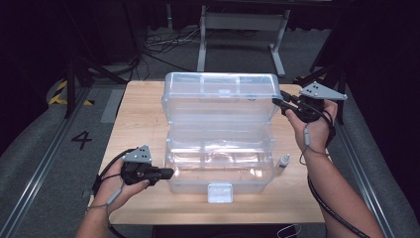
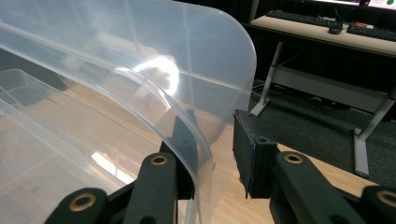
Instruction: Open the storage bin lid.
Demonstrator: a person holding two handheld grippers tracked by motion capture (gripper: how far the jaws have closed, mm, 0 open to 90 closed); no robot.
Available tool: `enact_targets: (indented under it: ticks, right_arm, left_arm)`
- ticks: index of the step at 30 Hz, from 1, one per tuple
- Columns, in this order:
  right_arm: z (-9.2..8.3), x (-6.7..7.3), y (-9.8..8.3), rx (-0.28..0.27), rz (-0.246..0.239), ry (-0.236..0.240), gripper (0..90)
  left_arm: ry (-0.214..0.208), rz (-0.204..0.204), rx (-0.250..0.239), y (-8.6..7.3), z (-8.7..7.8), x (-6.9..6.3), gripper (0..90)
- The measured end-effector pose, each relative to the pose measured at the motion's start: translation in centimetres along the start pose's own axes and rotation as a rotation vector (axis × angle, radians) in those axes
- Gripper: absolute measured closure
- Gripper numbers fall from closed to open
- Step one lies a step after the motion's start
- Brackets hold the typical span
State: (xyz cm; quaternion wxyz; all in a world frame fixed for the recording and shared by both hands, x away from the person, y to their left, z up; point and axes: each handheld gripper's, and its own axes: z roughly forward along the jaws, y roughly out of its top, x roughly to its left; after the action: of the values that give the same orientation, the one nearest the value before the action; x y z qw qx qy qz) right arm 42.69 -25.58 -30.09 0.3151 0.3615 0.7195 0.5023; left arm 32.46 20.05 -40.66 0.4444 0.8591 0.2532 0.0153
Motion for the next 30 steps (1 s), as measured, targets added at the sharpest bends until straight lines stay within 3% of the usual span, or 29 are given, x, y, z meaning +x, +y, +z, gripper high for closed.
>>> enact_targets:
  ticks: [5,9,30]
  right_arm:
    - [0.2,-0.1,0.2,0.004,-0.010,0.001,70.2]
    - [0.7,-0.1,0.7,-0.002,-0.038,-0.028,70.2]
    - [2.3,-0.5,0.6,-0.056,-0.043,-0.087,74.3]
  left_arm:
    - [0.001,0.002,-0.001,0.0,0.0,0.0,86.7]
    - [-0.001,0.003,-0.002,0.0,0.0,0.0,86.7]
    - [-0.008,-0.002,-0.007,-0.1,0.3,0.1,86.6]
